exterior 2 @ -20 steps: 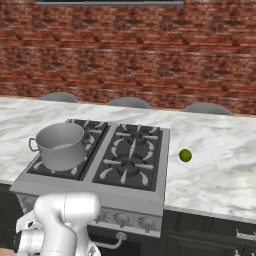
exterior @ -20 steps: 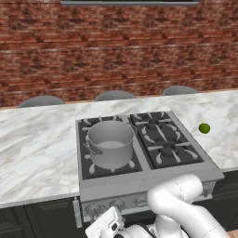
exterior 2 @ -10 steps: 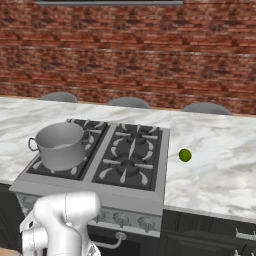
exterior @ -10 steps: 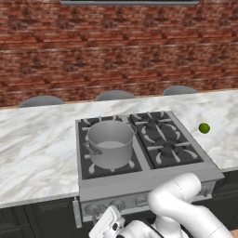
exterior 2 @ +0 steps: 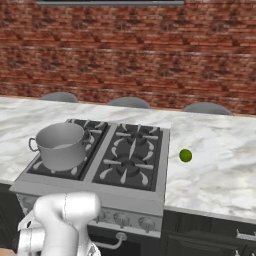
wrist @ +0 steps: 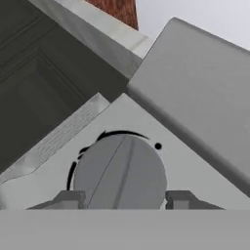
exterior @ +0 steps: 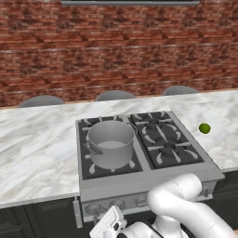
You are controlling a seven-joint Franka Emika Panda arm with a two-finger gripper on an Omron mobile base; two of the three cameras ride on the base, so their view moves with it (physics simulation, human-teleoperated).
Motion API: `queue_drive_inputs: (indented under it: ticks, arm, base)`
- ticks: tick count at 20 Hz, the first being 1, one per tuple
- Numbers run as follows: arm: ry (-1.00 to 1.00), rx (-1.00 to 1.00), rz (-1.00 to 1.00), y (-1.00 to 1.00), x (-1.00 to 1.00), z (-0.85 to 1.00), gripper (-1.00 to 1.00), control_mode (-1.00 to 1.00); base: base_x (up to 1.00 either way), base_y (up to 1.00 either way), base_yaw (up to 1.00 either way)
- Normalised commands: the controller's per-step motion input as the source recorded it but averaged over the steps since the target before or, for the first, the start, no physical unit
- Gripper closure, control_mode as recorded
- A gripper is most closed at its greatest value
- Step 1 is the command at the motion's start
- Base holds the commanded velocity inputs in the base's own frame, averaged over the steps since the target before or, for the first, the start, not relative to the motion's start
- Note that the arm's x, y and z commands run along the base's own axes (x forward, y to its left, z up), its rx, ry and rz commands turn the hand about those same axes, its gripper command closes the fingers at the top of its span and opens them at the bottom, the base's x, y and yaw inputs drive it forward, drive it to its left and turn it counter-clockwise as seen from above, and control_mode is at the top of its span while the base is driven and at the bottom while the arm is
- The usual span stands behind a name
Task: Turn on the burner for the pot on the stove. Wait thirty seconds for the pot to heat up. Then add the lime to the pot.
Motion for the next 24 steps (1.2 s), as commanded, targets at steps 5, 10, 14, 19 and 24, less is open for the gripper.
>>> queue_drive_inputs:
  ticks: [5, 10, 14, 19, 24]
  arm:
    - [0.04, 0.16, -0.09, -0.15, -1.0, 0.79, 1.0, -1.0]
    - [-0.04, 0.03, -0.11, -0.07, -1.0, 0.32, 1.0, -1.0]
    - [-0.17, 0.0, -0.09, 0.02, -0.91, 0.18, 1.0, -1.0]
    - [-0.01, 0.0, 0.01, 0.0, -0.05, 0.03, 1.0, -1.0]
    - [0.0, 0.0, 0.0, 0.0, 0.0, 0.0, 1.0, -1.0]
  base:
    - [0.0, 0.0, 0.0]
    - [0.0, 0.0, 0.0]
    - [0.0, 0.0, 0.0]
    - [0.0, 0.0, 0.0]
    - [0.0, 0.0, 0.0]
